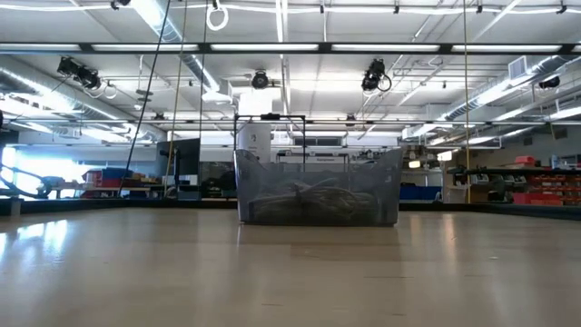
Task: Pick and place USB-C Cables
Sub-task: Return to Home Position
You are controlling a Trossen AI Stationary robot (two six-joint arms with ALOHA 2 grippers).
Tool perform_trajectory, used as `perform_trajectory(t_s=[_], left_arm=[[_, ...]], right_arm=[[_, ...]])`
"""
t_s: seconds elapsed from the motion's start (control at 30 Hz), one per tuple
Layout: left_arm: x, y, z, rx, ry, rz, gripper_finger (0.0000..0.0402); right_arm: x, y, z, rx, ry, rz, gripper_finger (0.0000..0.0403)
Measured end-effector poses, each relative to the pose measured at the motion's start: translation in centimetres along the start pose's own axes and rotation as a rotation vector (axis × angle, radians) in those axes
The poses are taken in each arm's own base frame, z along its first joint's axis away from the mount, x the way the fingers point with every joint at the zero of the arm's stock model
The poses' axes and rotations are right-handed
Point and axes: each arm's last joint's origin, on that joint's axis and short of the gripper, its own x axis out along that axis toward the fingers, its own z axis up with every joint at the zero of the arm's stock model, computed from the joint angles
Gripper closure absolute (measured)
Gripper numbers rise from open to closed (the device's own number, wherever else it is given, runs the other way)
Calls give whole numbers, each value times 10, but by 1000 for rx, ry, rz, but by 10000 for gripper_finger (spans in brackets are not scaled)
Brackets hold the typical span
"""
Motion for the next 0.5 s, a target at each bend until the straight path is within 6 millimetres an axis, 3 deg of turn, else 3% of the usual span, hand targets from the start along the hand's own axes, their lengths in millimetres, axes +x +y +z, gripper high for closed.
perform_trajectory(t_s=[0.17,0.33,0.5], left_arm=[[14,-8,-13,111,-166,-198,388],[34,0,-64,75,-304,-275,383],[39,12,-103,72,-487,-353,384]], right_arm=[[19,-13,-28,1,101,-35,373],[40,-29,-73,6,140,-21,373],[49,-37,-107,-2,100,72,373]])
